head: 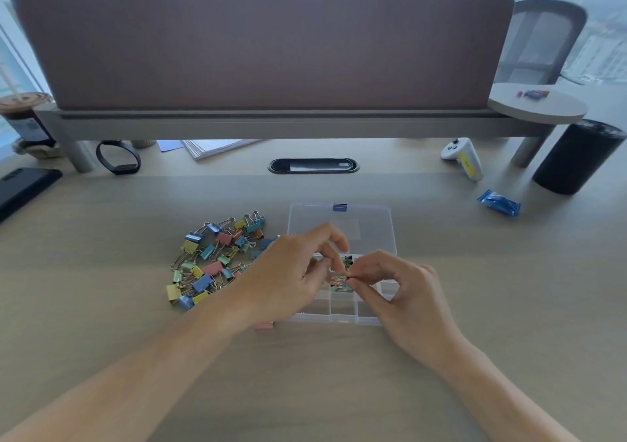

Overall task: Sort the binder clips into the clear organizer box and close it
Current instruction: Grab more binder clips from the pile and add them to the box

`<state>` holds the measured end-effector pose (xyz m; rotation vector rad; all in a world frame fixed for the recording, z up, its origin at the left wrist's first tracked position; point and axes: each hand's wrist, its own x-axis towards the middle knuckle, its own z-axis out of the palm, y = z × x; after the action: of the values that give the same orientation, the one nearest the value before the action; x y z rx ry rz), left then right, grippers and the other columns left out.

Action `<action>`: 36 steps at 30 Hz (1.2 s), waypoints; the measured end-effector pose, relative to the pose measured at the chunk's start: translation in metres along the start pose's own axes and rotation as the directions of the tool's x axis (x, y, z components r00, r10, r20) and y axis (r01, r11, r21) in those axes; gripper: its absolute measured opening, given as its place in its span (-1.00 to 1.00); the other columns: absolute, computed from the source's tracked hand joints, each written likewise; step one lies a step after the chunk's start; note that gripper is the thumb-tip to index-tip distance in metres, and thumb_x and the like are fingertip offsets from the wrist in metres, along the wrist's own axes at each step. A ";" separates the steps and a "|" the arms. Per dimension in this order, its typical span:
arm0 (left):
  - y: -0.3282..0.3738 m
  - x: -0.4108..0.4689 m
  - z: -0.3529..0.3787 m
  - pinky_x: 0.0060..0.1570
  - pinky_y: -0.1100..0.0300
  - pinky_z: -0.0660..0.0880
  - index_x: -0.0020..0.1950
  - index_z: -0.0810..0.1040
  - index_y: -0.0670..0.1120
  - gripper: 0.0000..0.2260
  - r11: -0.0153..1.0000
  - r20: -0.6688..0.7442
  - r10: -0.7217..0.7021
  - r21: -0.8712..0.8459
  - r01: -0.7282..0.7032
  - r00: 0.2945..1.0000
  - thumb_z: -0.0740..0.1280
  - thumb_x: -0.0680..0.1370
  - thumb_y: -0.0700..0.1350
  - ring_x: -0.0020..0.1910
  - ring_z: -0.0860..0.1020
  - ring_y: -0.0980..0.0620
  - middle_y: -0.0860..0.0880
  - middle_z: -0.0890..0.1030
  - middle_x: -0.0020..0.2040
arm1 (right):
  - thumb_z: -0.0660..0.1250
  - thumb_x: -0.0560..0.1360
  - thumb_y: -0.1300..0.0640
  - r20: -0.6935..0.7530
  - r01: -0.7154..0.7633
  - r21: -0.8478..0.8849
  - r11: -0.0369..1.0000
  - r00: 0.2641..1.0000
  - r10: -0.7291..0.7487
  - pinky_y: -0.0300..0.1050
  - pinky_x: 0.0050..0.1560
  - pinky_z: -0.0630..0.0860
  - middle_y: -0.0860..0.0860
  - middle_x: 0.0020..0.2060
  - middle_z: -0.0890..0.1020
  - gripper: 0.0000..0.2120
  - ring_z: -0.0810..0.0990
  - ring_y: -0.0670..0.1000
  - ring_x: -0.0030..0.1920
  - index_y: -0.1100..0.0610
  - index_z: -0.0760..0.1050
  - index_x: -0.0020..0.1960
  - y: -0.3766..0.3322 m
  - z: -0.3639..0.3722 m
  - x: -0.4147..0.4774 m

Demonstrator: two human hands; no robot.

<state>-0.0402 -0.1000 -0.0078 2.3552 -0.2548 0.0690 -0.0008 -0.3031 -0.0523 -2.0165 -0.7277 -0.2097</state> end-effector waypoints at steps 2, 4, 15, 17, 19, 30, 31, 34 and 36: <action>0.000 0.000 0.000 -0.04 0.06 0.59 0.18 0.48 0.11 -0.79 1.000 -0.002 -0.003 -0.005 0.003 1.000 0.24 0.67 -0.20 -0.11 0.68 0.25 0.18 0.68 -0.03 | 0.60 0.43 0.24 0.007 0.046 -0.088 0.995 0.999 -0.045 -0.48 0.01 0.45 -0.24 -0.16 0.68 -0.80 0.66 -0.25 -0.06 -0.03 0.69 -0.07 0.002 -0.001 -0.001; -0.001 0.000 0.000 -0.02 0.13 0.60 0.19 0.48 0.09 -0.79 1.000 0.000 0.002 -0.008 -0.002 1.000 0.23 0.67 -0.21 -0.09 0.67 0.29 0.16 0.68 -0.03 | 0.61 0.43 0.23 0.023 0.097 -0.128 0.987 0.995 -0.095 -0.44 0.00 0.46 -0.28 -0.14 0.64 -0.80 0.63 -0.21 -0.04 -0.04 0.70 -0.07 0.004 -0.002 -0.002; -0.002 0.003 0.000 -0.11 0.50 0.49 0.16 0.56 0.07 -0.72 1.000 0.052 0.023 0.016 -0.024 0.998 0.48 0.54 -0.21 -0.11 0.66 0.30 0.16 0.68 -0.06 | 0.23 0.68 0.08 0.299 0.457 -0.313 0.833 0.880 -0.370 -0.04 -0.12 0.57 -0.15 -0.10 0.67 -0.74 0.54 0.03 -0.02 0.06 0.68 -0.03 0.007 -0.011 0.010; -0.002 0.003 0.000 -0.08 0.48 0.52 0.15 0.57 0.06 -0.73 1.000 0.049 0.015 0.013 -0.015 0.999 0.49 0.53 -0.21 -0.11 0.66 0.29 0.16 0.68 -0.07 | 0.24 0.68 0.13 0.312 0.454 -0.304 0.838 0.878 -0.363 -0.03 -0.07 0.58 -0.12 -0.03 0.66 -0.77 0.56 0.04 0.02 0.08 0.68 0.01 0.010 -0.011 0.007; -0.002 0.002 0.000 -0.04 0.44 0.55 0.14 0.58 0.06 -0.74 1.000 0.042 0.007 0.006 -0.007 0.999 0.49 0.53 -0.20 -0.10 0.66 0.28 0.15 0.68 -0.07 | 0.32 0.63 0.21 0.292 0.419 -0.267 0.868 0.894 -0.341 -0.05 0.02 0.58 -0.10 0.06 0.66 -0.83 0.59 0.02 0.08 0.10 0.69 0.09 0.013 -0.012 0.000; -0.003 0.005 -0.018 -0.03 0.38 0.57 0.01 0.63 0.06 -0.86 0.995 -0.118 -0.006 -0.098 -0.005 0.993 0.47 0.56 -0.18 -0.07 0.67 0.25 0.17 0.70 -0.09 | 0.37 0.62 0.08 0.241 0.249 -0.207 0.946 0.950 -0.197 -0.22 0.34 0.45 -0.22 0.32 0.51 -0.62 0.48 -0.14 0.37 -0.02 0.52 0.44 0.012 -0.015 -0.022; -0.008 0.008 -0.027 -0.05 0.42 0.54 0.00 0.64 0.07 -0.87 0.996 -0.172 -0.026 -0.086 0.011 0.985 0.46 0.56 -0.18 -0.08 0.66 0.25 0.18 0.70 -0.10 | 0.36 0.63 0.05 0.243 0.238 -0.215 0.947 0.952 -0.184 -0.23 0.35 0.44 -0.23 0.32 0.51 -0.62 0.48 -0.15 0.37 -0.03 0.52 0.43 0.012 -0.015 -0.022; -0.033 0.016 -0.057 -0.08 0.48 0.48 0.01 0.64 0.06 -0.88 0.989 -0.271 -0.111 0.064 0.132 0.956 0.42 0.58 -0.18 -0.11 0.62 0.26 0.20 0.67 -0.10 | 0.34 0.63 -0.01 0.242 0.228 -0.232 0.946 0.955 -0.170 -0.23 0.33 0.45 -0.24 0.30 0.52 -0.67 0.48 -0.17 0.35 -0.02 0.56 0.38 0.014 -0.013 -0.022; -0.056 0.020 -0.069 0.02 0.32 0.52 0.01 0.61 0.07 -0.85 0.952 -0.281 -0.172 0.199 0.233 0.944 0.38 0.60 -0.20 -0.09 0.58 0.26 0.19 0.63 -0.06 | 0.32 0.63 -0.03 0.241 0.232 -0.242 0.942 0.955 -0.174 -0.22 0.32 0.47 -0.25 0.29 0.52 -0.68 0.48 -0.17 0.35 -0.02 0.57 0.35 0.013 -0.012 -0.022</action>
<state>-0.0076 -0.0165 0.0055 2.5549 0.1349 0.3219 -0.0091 -0.3267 -0.0647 -2.2426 -1.0999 -0.2207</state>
